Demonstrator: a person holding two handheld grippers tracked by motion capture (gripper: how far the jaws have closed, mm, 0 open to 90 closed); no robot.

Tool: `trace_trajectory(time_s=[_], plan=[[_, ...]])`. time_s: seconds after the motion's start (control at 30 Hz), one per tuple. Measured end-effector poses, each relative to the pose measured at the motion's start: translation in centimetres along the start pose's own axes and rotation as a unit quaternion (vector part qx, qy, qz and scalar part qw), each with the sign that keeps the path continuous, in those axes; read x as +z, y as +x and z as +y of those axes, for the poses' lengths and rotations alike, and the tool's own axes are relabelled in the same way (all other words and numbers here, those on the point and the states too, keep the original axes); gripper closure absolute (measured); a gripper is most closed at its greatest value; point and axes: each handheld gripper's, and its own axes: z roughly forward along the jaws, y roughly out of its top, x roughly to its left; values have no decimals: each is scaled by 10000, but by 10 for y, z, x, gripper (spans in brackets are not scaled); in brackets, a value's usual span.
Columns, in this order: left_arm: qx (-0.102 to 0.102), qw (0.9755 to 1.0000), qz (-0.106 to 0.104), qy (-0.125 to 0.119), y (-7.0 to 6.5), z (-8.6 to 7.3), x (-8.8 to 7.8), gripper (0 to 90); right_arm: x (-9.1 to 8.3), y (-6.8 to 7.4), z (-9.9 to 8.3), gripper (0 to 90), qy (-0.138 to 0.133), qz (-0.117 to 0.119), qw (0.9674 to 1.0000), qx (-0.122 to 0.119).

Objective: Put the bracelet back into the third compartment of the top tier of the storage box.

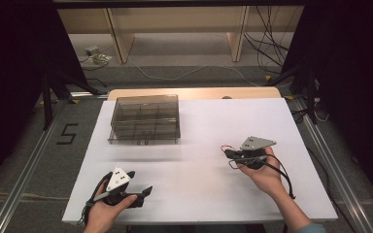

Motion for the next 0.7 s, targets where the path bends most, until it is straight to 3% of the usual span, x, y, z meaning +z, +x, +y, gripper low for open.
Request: trace_trajectory(time_s=[0.7], plan=[[9,10000,-11,20,-1,-1,2,169,4,12,20,889,-186,27,9997,-152]])
